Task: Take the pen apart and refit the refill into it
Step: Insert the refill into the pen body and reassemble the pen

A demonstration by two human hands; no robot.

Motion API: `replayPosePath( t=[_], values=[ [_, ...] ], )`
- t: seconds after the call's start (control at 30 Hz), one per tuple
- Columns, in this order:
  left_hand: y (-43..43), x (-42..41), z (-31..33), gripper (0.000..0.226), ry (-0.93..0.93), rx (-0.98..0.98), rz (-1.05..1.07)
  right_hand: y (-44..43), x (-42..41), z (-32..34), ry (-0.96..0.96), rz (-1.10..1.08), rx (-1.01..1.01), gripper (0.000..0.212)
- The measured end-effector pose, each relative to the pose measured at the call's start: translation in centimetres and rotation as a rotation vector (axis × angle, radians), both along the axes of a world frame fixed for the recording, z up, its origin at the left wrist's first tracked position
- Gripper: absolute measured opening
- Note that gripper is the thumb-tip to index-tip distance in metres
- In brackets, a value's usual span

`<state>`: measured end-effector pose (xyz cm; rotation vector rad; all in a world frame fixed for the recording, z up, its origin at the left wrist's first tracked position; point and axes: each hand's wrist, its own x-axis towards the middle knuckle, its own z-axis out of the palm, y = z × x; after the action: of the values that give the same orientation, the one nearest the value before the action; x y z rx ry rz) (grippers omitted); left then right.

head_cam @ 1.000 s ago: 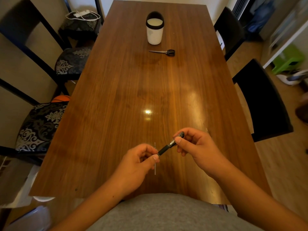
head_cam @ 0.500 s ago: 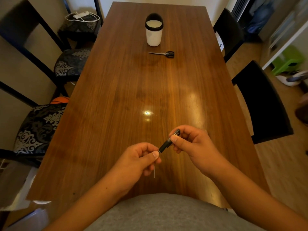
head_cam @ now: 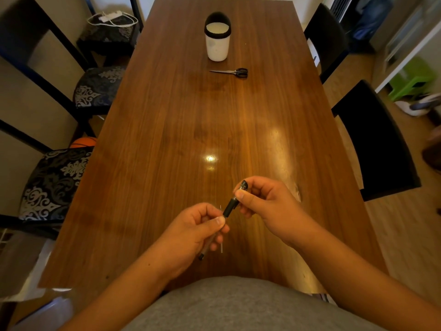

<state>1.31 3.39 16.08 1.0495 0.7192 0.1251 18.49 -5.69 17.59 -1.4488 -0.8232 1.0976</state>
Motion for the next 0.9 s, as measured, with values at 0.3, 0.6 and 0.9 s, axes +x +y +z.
replayPosePath(
  t=[0.3,0.6,0.9],
  values=[
    [0.6,-1.4,-5.7,0.012,0.362,0.125,0.033,-3.0,-0.2,-10.0,-0.431,0.062,-0.534,0.036],
    [1.0,-3.7,-11.7,0.009,0.597,0.232,0.102,-9.2,-0.5,-19.1,-1.134,0.289,-0.680,0.076],
    [1.3,-3.0,-15.2,0.013,0.722,0.581,-0.001,-9.5,-0.7,-20.3,-1.195,0.236,-0.649,0.073]
  ],
)
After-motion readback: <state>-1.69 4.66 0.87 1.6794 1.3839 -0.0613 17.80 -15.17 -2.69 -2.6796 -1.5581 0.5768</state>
